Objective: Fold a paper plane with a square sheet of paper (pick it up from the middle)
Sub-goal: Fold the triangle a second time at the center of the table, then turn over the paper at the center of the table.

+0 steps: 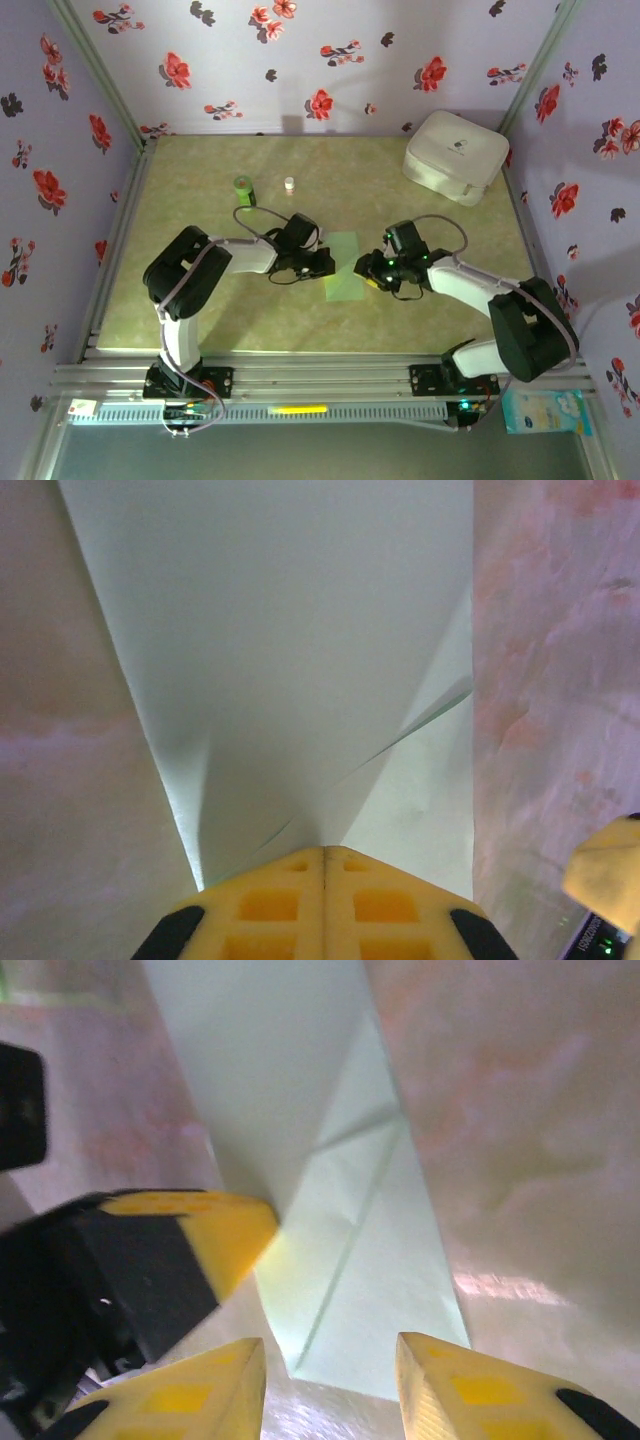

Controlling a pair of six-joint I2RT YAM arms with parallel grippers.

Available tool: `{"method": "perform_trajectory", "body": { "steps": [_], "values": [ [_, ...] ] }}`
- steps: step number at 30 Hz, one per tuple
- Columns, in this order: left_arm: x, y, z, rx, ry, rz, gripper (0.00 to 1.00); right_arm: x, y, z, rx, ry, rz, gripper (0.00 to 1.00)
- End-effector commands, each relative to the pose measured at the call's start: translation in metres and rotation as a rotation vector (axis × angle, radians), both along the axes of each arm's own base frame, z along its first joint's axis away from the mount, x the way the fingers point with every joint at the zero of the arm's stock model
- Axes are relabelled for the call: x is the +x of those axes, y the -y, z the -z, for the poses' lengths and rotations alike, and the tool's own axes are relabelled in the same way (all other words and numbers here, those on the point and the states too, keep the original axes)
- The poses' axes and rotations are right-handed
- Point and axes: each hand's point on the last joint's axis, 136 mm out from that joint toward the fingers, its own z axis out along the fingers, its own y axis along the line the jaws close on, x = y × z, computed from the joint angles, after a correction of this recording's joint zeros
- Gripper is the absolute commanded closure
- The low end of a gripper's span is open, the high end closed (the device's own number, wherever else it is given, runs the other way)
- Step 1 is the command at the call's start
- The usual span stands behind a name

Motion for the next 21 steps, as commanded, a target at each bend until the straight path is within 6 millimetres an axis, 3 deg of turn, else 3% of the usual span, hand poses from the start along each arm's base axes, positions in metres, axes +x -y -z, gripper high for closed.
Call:
{"method": "perform_trajectory", "body": {
  "steps": [1, 7, 21],
  "values": [
    [-0.021, -0.023, 0.026, 0.092, -0.111, -0.067, 0.99, -0.017, 0.003, 0.011, -0.014, -0.098, 0.052, 0.59],
    [-0.02, -0.019, 0.023, 0.079, -0.106, -0.073, 0.99, -0.025, -0.006, 0.017, -0.021, -0.122, 0.04, 0.59],
    [-0.02, -0.017, 0.018, 0.066, -0.091, -0.051, 0.97, -0.014, -0.019, 0.027, -0.007, -0.13, 0.018, 0.59]
  ]
}}
